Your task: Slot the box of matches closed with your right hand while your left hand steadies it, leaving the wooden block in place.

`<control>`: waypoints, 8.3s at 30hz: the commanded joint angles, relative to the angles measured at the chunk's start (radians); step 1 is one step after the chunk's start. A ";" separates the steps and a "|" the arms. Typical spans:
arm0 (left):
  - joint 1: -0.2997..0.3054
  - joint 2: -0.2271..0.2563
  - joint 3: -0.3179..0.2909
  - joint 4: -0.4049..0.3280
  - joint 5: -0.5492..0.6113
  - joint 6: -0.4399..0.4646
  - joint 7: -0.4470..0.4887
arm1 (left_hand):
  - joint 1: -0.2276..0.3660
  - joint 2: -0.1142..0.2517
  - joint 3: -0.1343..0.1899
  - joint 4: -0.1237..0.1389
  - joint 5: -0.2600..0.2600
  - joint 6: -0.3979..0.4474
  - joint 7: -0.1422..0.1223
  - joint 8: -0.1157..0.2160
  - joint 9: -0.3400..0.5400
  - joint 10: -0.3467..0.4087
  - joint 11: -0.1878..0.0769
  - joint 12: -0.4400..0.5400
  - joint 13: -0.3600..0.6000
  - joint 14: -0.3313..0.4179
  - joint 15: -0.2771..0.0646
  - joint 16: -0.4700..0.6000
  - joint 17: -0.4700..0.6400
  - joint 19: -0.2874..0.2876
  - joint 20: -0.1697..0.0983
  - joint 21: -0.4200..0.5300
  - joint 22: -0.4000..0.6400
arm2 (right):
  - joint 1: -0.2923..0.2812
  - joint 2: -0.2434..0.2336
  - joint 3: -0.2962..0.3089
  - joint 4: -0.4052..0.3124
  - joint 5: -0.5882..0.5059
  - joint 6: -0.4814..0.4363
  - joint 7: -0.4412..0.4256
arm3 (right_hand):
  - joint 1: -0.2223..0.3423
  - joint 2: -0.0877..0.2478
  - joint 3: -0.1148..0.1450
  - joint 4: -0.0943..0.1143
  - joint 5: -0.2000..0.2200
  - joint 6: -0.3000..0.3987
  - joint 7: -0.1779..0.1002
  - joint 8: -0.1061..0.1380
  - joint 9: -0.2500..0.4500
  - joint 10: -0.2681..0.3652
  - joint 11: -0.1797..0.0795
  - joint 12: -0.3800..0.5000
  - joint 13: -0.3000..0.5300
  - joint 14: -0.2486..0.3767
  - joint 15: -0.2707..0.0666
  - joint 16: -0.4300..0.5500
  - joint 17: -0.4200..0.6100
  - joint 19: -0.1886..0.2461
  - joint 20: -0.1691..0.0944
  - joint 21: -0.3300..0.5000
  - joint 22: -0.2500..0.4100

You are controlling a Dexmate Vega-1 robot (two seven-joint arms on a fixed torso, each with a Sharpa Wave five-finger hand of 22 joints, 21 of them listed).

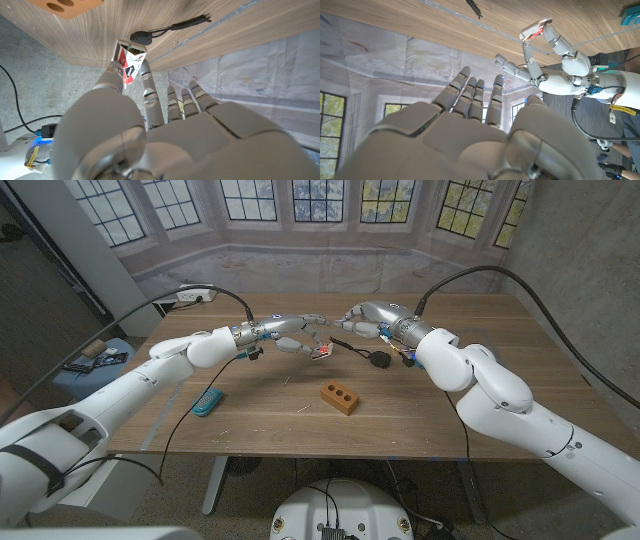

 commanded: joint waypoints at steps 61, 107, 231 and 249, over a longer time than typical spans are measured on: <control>-0.004 -0.012 -0.002 -0.009 0.029 0.025 0.059 | 0.009 0.012 0.005 0.000 -0.003 0.006 -0.006 0.005 0.002 0.005 0.006 -0.003 0.003 0.002 0.005 -0.001 0.001 -0.001 0.003 -0.001 0.004 | -0.107 0.119 -0.137 0.142 -0.198 -0.010 -0.277 | -0.106 -0.013 0.049 0.044 0.015 -0.126 -0.001 0.000 -0.006 -0.133 0.026 0.004 -0.004 -0.120 0.042 0.005 0.002 -0.070 0.031 0.015 0.003; -0.044 -0.036 0.027 0.045 0.040 -0.008 0.082 | 0.008 0.012 0.006 0.000 -0.003 0.005 -0.007 0.005 0.002 0.006 0.008 -0.003 0.003 0.003 0.006 -0.001 0.001 -0.001 0.004 0.000 0.004 | -0.105 0.157 -0.160 0.172 -0.214 -0.018 -0.286 | -0.110 -0.015 0.067 0.033 0.016 -0.114 -0.004 0.006 -0.007 -0.133 0.023 0.008 -0.005 -0.114 0.033 0.009 -0.005 -0.056 0.021 0.020 0.003; 0.033 0.070 -0.030 -0.082 0.053 0.122 0.054 | 0.005 0.012 0.007 0.001 -0.004 -0.005 -0.010 0.001 0.002 -0.002 0.009 -0.006 0.003 -0.007 0.012 -0.003 0.001 -0.011 0.006 -0.003 0.004 | -0.153 0.161 0.066 0.274 0.244 0.284 -0.628 | -0.106 -0.036 0.116 -0.015 0.008 -0.077 0.000 0.010 -0.006 -0.066 0.006 0.023 -0.005 -0.051 -0.001 0.022 -0.026 0.007 -0.002 0.027 0.000; 0.119 0.132 -0.076 -0.210 0.072 0.230 0.070 | 0.002 0.012 0.006 0.003 -0.004 -0.012 -0.011 -0.001 0.002 -0.009 0.011 -0.008 0.003 -0.017 0.013 -0.004 0.001 -0.016 0.005 -0.004 0.004 | -0.187 0.139 0.117 0.292 0.341 0.401 -0.646 | -0.110 -0.036 0.119 -0.017 0.006 -0.079 -0.002 0.009 -0.006 -0.064 0.003 0.022 -0.004 -0.050 -0.001 0.021 -0.026 0.009 -0.005 0.026 0.000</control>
